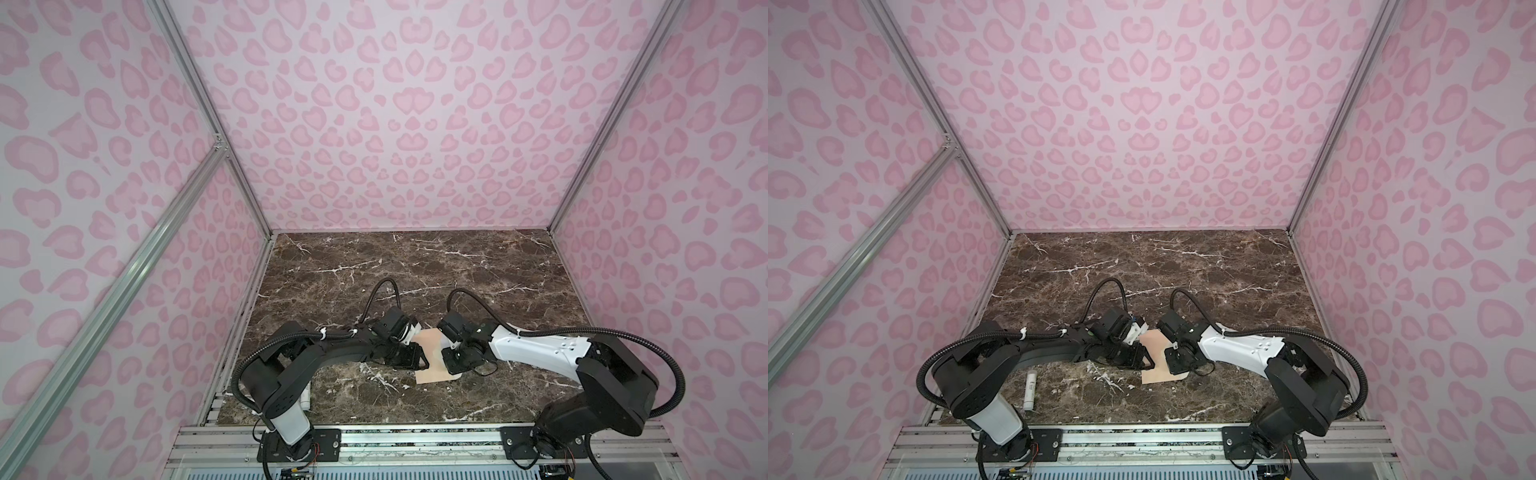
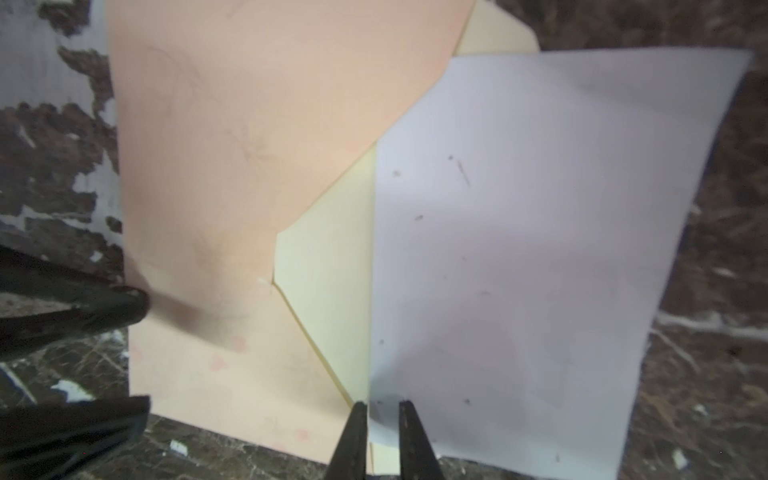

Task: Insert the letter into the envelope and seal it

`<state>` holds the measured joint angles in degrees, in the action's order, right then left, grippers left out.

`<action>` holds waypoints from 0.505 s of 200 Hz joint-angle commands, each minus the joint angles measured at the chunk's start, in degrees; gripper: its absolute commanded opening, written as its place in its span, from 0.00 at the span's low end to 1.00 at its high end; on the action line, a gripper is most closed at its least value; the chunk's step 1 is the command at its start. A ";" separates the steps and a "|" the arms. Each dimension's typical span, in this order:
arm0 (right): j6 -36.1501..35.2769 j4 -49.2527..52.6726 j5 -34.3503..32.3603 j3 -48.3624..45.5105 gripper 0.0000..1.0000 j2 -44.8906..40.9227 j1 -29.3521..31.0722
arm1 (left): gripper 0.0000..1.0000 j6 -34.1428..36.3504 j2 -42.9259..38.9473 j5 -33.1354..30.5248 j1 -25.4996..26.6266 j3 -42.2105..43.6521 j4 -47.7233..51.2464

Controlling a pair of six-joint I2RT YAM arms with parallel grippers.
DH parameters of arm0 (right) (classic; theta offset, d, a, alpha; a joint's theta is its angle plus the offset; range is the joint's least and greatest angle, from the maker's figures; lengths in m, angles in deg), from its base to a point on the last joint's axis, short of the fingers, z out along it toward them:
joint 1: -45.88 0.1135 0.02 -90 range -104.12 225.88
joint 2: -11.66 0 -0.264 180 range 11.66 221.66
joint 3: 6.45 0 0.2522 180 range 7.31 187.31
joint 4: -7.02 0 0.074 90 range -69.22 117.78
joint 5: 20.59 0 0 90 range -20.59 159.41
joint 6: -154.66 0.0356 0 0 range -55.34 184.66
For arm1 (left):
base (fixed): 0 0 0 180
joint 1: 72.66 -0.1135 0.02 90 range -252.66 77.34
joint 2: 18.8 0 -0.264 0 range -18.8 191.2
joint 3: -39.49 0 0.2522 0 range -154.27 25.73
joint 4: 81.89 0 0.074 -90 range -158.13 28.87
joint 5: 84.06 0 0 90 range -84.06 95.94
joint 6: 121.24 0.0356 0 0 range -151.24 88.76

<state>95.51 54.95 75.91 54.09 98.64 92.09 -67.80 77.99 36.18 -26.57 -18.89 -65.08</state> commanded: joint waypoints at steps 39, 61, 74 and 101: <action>-1.36 1.51 -0.22 0.40 0.17 1.05 -0.25 | 0.46 1.75 0.94 -3.42 -0.47 -0.11 4.68; -1.41 1.36 -0.32 0.36 0.16 1.82 -0.25 | 0.45 1.83 0.94 -3.26 -0.47 -0.27 4.66; -1.58 1.35 -0.65 0.40 0.14 2.30 -0.16 | 0.45 1.83 0.94 -3.22 -0.52 -0.27 4.62; -1.87 1.69 -1.54 0.36 0.13 3.17 0.01 | 0.45 1.93 1.04 -3.34 -0.48 -0.04 4.55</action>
<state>94.42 55.34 76.10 54.47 100.96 91.92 -67.01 78.37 36.96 -27.06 -19.28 -64.38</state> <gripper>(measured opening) 0.132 0.453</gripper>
